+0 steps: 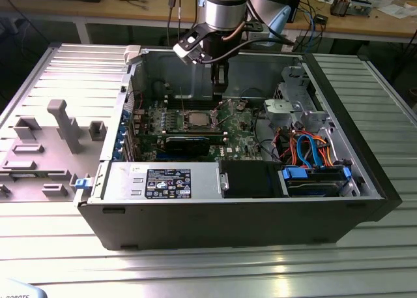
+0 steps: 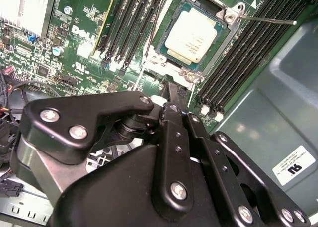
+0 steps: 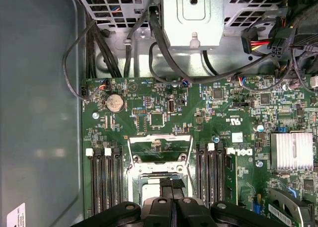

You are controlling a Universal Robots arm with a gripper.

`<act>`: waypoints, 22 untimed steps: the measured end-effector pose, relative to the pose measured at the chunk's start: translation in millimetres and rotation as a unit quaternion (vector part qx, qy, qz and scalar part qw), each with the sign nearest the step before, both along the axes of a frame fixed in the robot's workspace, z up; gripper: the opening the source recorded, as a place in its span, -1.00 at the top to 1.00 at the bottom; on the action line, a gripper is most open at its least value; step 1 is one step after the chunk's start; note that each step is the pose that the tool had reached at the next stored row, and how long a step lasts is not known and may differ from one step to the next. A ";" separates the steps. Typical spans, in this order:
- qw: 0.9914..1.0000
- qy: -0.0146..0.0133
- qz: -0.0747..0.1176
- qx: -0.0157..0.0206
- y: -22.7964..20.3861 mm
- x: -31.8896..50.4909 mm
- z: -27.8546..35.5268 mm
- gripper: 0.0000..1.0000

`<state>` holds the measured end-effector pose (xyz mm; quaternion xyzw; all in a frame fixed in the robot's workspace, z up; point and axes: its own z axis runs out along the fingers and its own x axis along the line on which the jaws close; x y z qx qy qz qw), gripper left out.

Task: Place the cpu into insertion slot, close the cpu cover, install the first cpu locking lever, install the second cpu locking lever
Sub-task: 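Close the cpu cover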

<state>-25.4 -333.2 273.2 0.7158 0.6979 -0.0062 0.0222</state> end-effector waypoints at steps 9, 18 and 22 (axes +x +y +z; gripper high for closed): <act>1.000 0.000 0.000 0.000 2.1 24.9 -2.5 0.79; 1.000 0.000 0.002 0.001 6.0 54.6 -25.0 0.79; 1.000 0.000 0.001 0.001 6.1 53.6 -25.0 0.79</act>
